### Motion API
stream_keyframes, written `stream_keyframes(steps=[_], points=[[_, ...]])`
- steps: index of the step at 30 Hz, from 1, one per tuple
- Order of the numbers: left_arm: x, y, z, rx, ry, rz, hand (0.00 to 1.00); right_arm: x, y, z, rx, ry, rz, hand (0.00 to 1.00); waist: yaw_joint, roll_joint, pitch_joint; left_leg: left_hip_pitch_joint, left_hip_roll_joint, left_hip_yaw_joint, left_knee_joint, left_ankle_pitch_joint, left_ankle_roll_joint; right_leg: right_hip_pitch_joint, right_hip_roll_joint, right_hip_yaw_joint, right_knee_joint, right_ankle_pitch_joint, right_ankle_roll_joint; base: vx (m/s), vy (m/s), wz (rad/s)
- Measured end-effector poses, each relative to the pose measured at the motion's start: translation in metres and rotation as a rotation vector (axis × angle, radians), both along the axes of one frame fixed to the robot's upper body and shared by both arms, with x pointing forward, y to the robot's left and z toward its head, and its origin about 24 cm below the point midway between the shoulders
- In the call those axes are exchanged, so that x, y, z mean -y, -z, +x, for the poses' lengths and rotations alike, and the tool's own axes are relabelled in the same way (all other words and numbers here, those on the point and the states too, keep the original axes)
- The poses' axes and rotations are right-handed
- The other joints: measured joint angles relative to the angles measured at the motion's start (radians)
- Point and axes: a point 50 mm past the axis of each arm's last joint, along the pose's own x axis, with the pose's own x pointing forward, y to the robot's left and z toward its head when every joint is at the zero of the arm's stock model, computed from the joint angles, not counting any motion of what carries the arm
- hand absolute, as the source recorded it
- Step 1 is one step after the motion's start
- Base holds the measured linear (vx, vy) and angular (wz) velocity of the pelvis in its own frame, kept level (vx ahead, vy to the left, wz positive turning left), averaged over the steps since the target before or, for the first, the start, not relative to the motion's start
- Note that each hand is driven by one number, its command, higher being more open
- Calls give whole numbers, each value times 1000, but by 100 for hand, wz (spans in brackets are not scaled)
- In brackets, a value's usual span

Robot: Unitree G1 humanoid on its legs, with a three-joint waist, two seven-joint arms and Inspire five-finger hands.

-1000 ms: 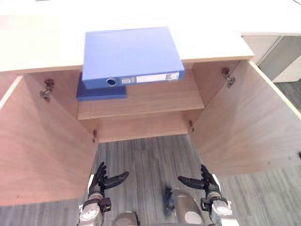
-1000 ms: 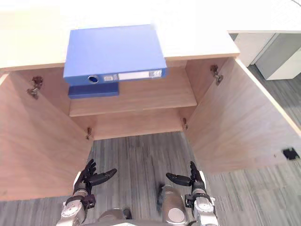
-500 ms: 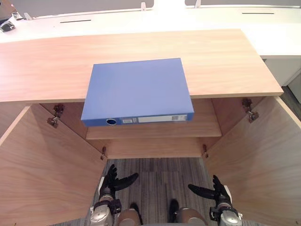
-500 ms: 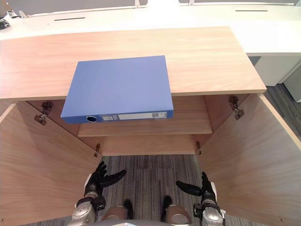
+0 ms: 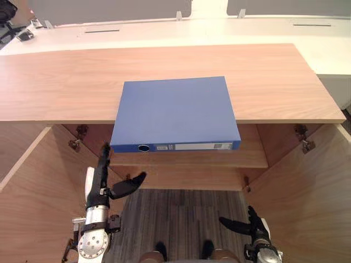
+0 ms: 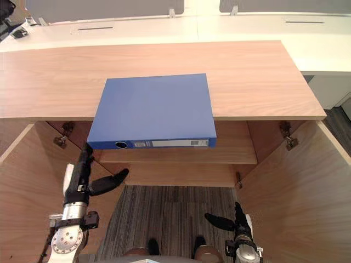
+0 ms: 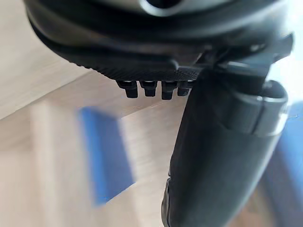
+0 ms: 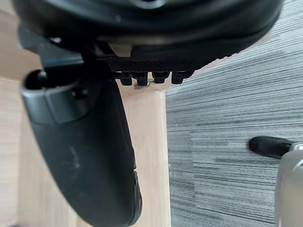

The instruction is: Walk over to the cabinet, pick up the folder, carry it to the office cabinet, place the folder inside the office cabinet, then close the office cabinet door

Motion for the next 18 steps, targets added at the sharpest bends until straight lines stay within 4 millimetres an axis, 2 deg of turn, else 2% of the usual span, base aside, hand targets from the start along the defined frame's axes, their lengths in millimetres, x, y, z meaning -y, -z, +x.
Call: stream_keyframes(steps=[4, 8, 14, 17, 18], points=[[8, -20, 1, 100, 3, 222, 100, -2, 3, -5, -26, -41, -19, 100, -6, 11, -32, 1, -9, -12, -11, 5, 6, 12, 0, -6, -16, 7, 6, -30, 1, 7], [24, -33, 2, 173, 49, 319, 100, -5, 5, -8, -47, -65, -18, 100, -6, 9, -34, 8, -10, -14, -11, 5, 6, 22, 0, -2, -19, 8, 7, -9, 2, 2], [47, -42, 7, 247, 127, 424, 100, -8, 8, -11, -67, -82, -15, 100, -9, 9, -38, 27, -4, 14, -17, 3, 4, 22, 8, 28, -17, 9, 5, -9, -7, -12], [52, -42, 9, 251, 153, 469, 100, -7, 9, -14, -75, -80, -16, 100, -13, 9, -50, 35, 0, 31, -20, 0, 0, 21, 13, 48, -17, 9, 5, 0, -3, -20], [53, -42, 10, 256, 165, 490, 0, -7, 9, -15, -79, -79, -16, 100, -17, 8, -55, 38, 2, 36, -22, -2, -2, 20, 15, 54, -17, 8, 5, 9, -4, -16]])
